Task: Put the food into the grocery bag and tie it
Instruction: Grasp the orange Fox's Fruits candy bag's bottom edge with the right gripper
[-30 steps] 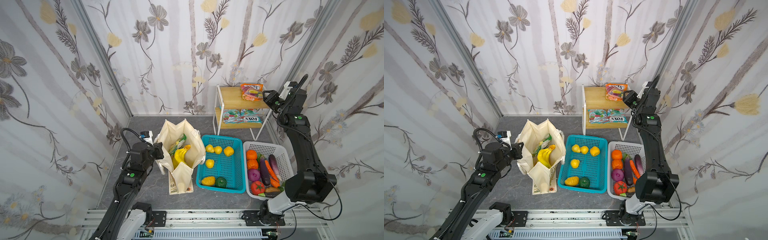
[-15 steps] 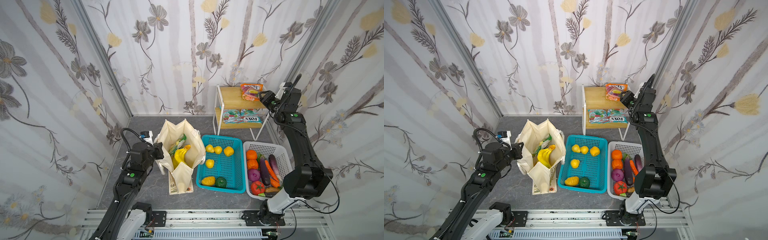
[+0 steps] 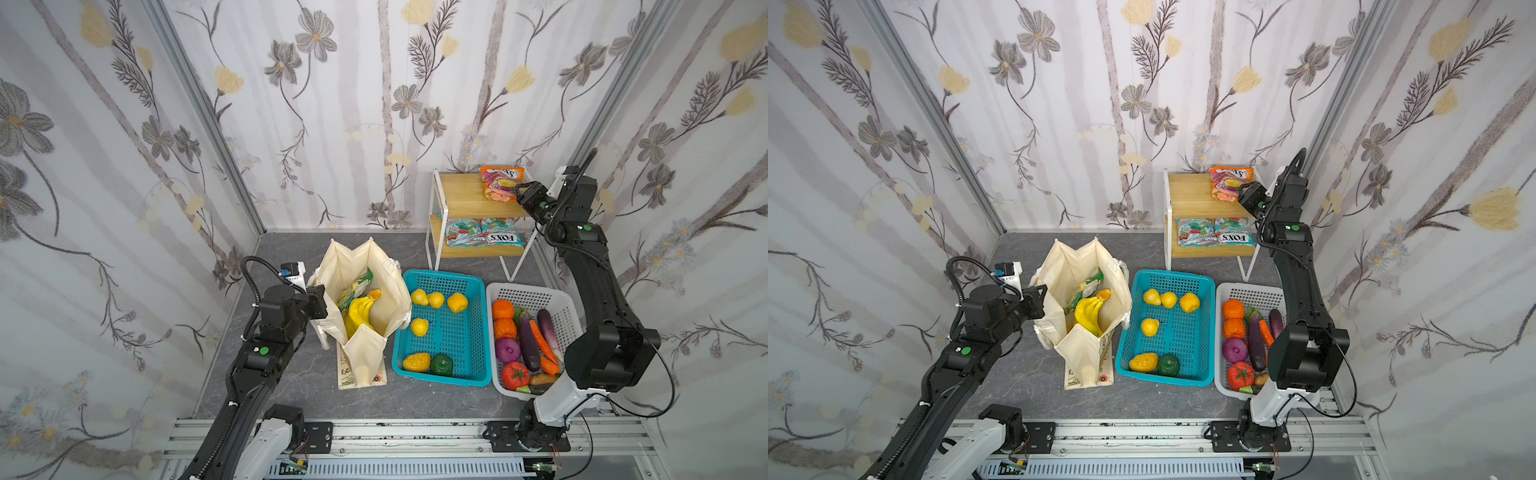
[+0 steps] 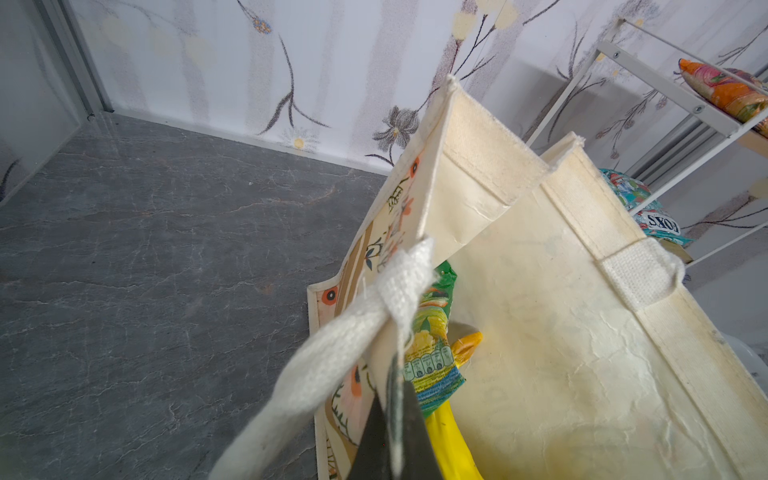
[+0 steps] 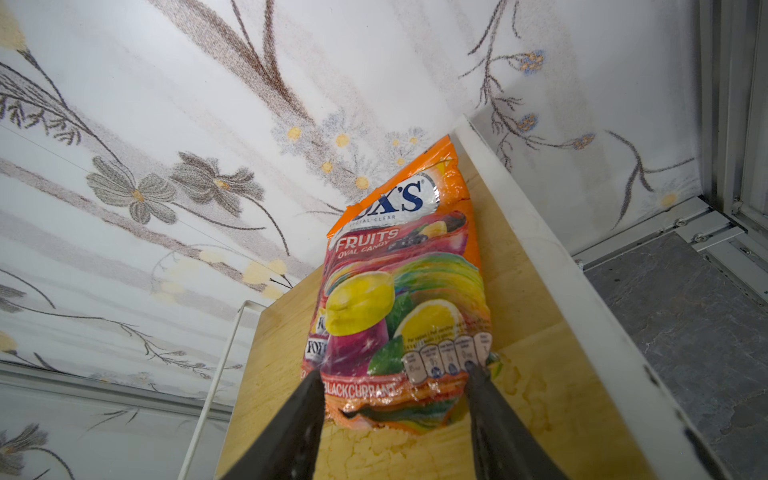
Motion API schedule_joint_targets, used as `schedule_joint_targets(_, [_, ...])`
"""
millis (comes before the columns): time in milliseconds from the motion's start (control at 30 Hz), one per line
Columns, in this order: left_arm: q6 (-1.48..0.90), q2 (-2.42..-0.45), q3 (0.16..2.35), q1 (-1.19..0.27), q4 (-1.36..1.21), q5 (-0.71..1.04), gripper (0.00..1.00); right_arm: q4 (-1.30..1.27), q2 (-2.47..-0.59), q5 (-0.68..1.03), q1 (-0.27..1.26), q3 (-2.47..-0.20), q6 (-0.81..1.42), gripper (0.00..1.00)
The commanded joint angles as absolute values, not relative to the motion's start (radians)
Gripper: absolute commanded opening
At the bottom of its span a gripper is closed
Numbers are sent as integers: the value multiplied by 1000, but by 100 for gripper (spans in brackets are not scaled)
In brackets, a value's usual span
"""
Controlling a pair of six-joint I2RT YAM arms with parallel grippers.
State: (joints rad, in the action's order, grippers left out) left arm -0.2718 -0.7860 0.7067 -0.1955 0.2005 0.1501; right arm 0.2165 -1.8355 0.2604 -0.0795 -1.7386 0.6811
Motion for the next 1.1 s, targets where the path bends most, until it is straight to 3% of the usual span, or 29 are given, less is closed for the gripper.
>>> schedule_joint_targets(0, [-261,-781,707,-196,176,149,0,170,-1795,232,-74,-1686,689,57])
schedule_joint_targets(233, [-261,-781,707,-194,176,150,0,146,-1760,220,-74,-1657,688,59])
schedule_joint_targets(767, [-261,-785,709,-184,176,155,0,145,-1868,207,-74,-1738,709,57])
schedule_joint_targets(1067, [-261,-790,709,-178,176,161,0,113,-1894,225,-62,-1744,718,27])
